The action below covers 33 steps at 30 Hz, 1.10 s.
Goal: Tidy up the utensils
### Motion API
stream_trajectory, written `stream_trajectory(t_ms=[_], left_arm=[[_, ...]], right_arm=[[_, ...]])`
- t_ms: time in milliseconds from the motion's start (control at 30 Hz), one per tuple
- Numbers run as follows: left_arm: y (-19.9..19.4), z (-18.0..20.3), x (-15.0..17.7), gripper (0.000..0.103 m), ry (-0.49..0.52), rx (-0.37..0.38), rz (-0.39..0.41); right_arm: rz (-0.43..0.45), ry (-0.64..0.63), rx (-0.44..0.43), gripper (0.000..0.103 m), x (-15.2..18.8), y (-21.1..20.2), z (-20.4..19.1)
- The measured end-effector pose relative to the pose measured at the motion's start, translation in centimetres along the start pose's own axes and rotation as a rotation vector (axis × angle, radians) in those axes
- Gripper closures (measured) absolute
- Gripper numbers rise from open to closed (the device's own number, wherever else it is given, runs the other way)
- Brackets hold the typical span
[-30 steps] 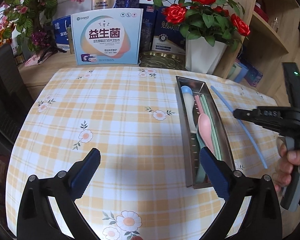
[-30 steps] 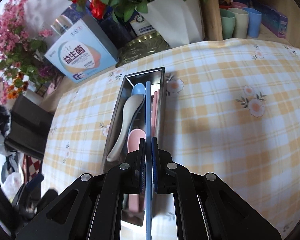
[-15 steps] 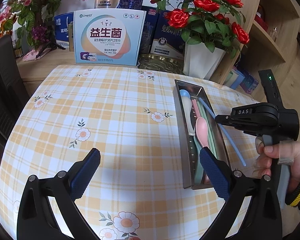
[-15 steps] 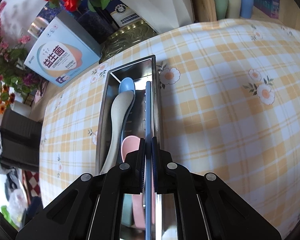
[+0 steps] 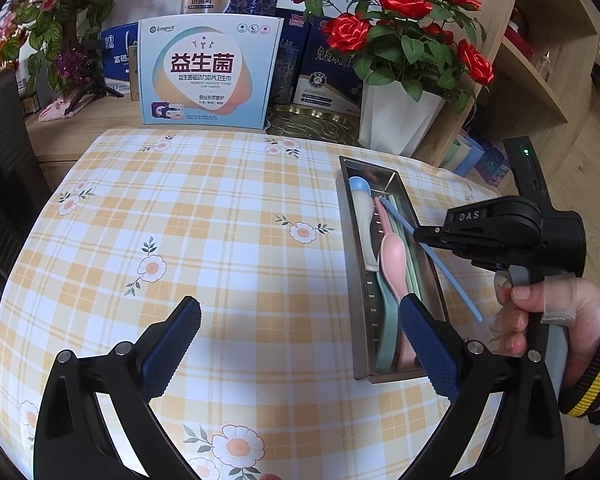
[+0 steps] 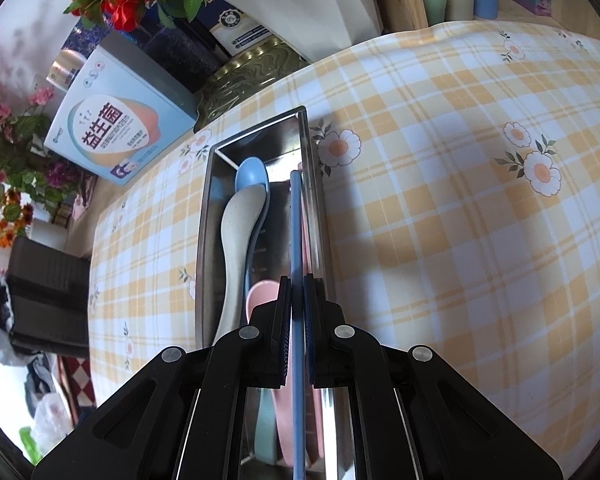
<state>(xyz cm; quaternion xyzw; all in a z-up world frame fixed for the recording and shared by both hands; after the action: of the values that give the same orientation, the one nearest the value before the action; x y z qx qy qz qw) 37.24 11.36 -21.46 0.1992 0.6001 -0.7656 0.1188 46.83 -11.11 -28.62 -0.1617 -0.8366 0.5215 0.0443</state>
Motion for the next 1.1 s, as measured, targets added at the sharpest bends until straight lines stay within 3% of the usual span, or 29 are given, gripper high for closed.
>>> stream_trajectory(t_ms=[367,800,833,867,933,1000,1100], left_arm=[[-0.3,0.5,-0.6,0.006,0.001,-0.018,-0.008],[-2.5,2.6,-2.6,0.006,0.022,-0.110,0.005],[-2.8,2.9,-2.8,0.006,0.023,-0.120,0.008],[-3.2,3.3,-2.9,0.006,0.028,-0.128,0.011],[-3.8,4.0,-3.1,0.006,0.040,-0.126,0.019],[-4.4,4.9,-3.3,0.006,0.056,-0.128,0.028],[-5.4,6.8,-3.4,0.006,0.106,-0.126,0.042]], right_arm=[[-0.011,-0.041,-0.022,0.095,0.0,-0.4,-0.8],[0.130,-0.368,0.142,0.094,2.1,-8.3,-1.5],[0.147,-0.389,0.149,0.086,2.5,-9.2,-1.4],[0.161,-0.403,0.148,0.070,2.7,-9.9,-1.2],[0.200,-0.421,0.148,0.048,3.3,-11.7,-0.7],[0.232,-0.443,0.148,0.046,4.0,-13.3,-0.2],[0.251,-0.462,0.132,0.028,4.9,-15.4,0.7]])
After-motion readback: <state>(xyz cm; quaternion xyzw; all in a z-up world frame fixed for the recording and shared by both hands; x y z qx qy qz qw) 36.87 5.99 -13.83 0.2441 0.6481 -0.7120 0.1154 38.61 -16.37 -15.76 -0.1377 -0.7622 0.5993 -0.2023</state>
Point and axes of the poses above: each gripper's, at about its wrist camera, not at the fingertips, and y roughly the way its jaws point, z to its right, x to its underside, the point moved 3 cm from there along y, roughly the way its jaws point, and after that the axes turned 15 degrees about -z, right-handed, at the moved point
